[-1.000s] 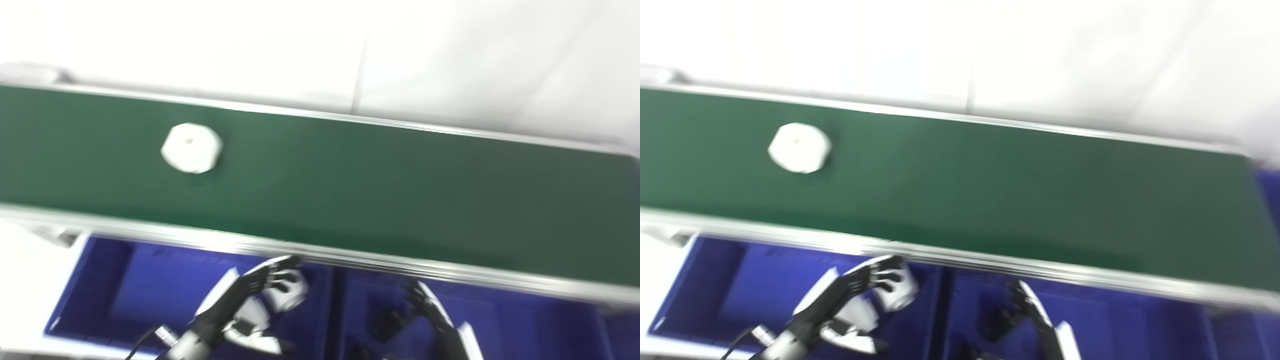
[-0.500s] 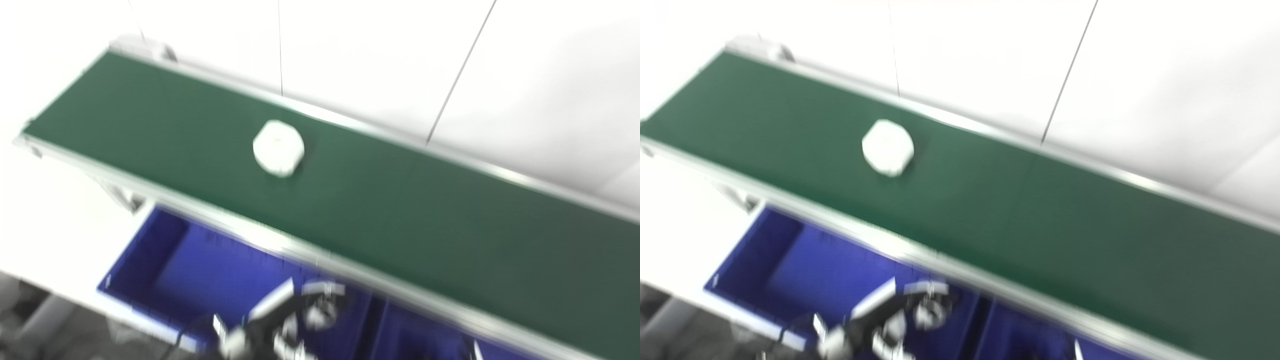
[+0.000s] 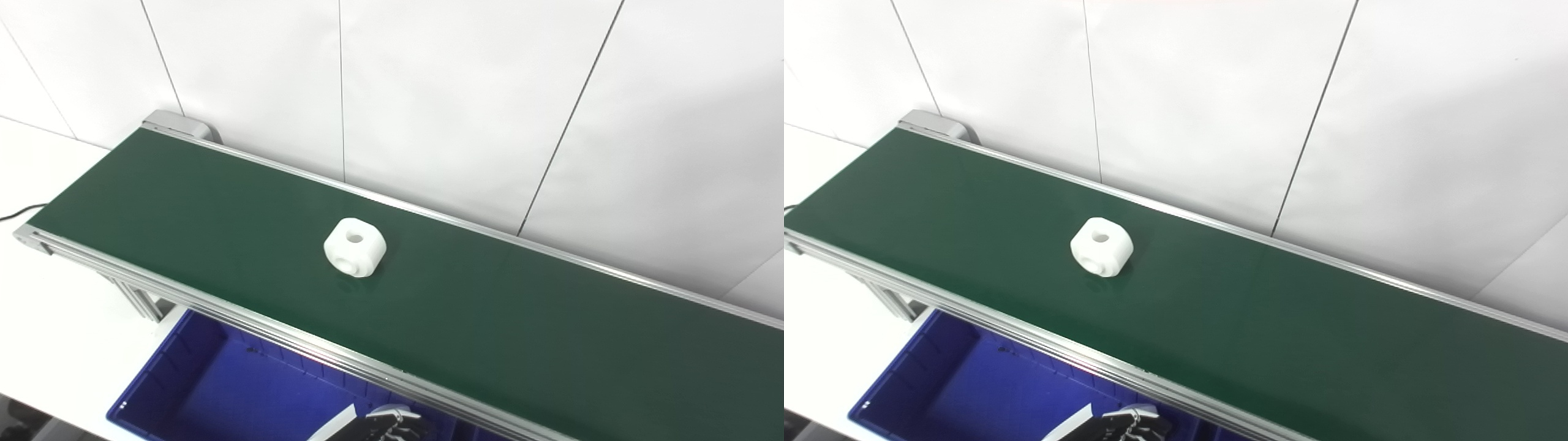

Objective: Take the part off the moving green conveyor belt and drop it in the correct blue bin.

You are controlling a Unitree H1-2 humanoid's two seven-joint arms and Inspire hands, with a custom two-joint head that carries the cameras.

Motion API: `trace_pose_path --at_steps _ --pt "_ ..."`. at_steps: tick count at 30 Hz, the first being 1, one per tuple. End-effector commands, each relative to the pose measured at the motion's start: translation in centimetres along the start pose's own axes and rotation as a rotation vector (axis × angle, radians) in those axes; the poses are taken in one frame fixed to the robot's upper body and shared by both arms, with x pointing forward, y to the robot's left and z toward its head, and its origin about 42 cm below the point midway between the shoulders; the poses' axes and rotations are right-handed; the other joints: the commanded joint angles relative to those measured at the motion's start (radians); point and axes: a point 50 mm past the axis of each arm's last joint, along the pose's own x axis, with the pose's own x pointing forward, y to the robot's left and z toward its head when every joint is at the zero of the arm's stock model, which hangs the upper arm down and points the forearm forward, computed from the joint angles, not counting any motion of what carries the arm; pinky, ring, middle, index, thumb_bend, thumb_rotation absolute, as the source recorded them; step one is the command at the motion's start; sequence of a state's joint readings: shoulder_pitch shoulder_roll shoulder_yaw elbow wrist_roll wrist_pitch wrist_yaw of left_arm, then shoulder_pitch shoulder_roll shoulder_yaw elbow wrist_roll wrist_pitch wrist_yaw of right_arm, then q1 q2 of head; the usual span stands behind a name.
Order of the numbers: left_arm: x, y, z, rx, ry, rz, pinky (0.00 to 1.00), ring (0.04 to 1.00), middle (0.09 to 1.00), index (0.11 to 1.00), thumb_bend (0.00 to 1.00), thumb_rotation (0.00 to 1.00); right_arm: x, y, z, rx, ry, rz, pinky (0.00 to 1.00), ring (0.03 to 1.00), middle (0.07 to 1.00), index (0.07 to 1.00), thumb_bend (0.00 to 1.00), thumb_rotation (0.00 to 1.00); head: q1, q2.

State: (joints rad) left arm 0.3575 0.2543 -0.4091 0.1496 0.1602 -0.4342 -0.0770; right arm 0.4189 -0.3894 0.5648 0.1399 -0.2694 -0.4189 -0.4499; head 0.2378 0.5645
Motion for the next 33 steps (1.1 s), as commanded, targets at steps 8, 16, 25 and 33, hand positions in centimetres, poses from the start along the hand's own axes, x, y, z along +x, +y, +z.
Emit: trace_pose_path --at_steps 8,16,25,33 --pt "0.5 0.9 0.4 0.02 -0.053 0.014 0.68 0.751 0.795 0.778 0.92 0.25 0.8 0.1 0.4 0.018 -0.065 -0.019 0.8 0.866 0.909 0.942 0.84 0.56 -0.046 -0.023" --pt "-0.5 1.4 2.7 -0.021 -0.131 -0.007 0.65 0.761 0.816 0.788 0.9 0.21 1.0 0.2 0.5 0.026 -0.073 -0.02 0.75 0.826 0.868 0.91 0.84 0.56 -0.091 0.0" --pt "-0.8 4.7 8.9 -0.032 -0.36 0.018 0.65 0.751 0.838 0.793 0.9 0.16 1.2 0.7 0.8 0.025 -0.091 -0.024 0.75 0.817 0.844 0.904 0.84 0.56 -0.129 0.019" --pt "0.3 7.8 13.2 0.055 -0.507 0.052 0.69 0.802 0.868 0.807 0.93 0.16 1.5 0.6 1.1 0.012 -0.116 -0.031 0.74 0.808 0.84 0.904 0.85 0.58 -0.147 0.056"
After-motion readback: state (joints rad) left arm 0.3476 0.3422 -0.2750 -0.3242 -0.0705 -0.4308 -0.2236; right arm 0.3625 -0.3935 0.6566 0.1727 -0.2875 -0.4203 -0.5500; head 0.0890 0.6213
